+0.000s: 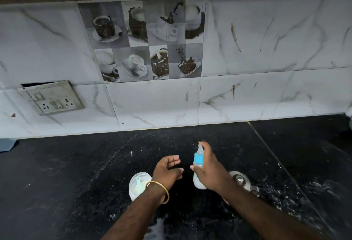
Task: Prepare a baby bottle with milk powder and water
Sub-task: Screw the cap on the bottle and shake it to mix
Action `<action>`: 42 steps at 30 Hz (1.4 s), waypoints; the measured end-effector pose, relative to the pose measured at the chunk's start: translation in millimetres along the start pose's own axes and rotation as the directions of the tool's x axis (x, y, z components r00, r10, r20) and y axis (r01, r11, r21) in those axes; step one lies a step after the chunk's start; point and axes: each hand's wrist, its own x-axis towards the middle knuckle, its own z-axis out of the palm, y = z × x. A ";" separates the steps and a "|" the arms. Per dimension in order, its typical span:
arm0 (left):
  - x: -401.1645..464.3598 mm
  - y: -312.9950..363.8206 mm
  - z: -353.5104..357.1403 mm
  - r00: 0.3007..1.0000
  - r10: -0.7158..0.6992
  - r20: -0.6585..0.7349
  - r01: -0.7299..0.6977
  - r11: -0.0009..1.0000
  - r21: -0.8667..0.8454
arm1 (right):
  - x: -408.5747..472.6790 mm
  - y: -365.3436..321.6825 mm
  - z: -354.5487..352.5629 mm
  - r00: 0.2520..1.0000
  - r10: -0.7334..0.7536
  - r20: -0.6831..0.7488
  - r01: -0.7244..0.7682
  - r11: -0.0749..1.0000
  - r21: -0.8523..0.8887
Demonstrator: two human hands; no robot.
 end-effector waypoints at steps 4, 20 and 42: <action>2.5 0.7 -1.1 1.000 0.006 -0.008 -0.006 1.000 -0.013 | 11.2 -13.8 -12.6 0.867 0.011 -0.499 0.117 0.967 0.225; -5.1 6.3 2.9 1.000 -0.008 0.011 0.009 0.999 -0.043 | 11.9 -1.6 -13.2 0.987 -0.039 -0.156 0.049 0.997 0.059; -9.3 -12.9 15.8 0.972 0.133 0.192 -0.164 0.974 0.155 | 6.5 -9.0 -9.8 0.984 0.119 -0.133 -0.086 0.969 0.234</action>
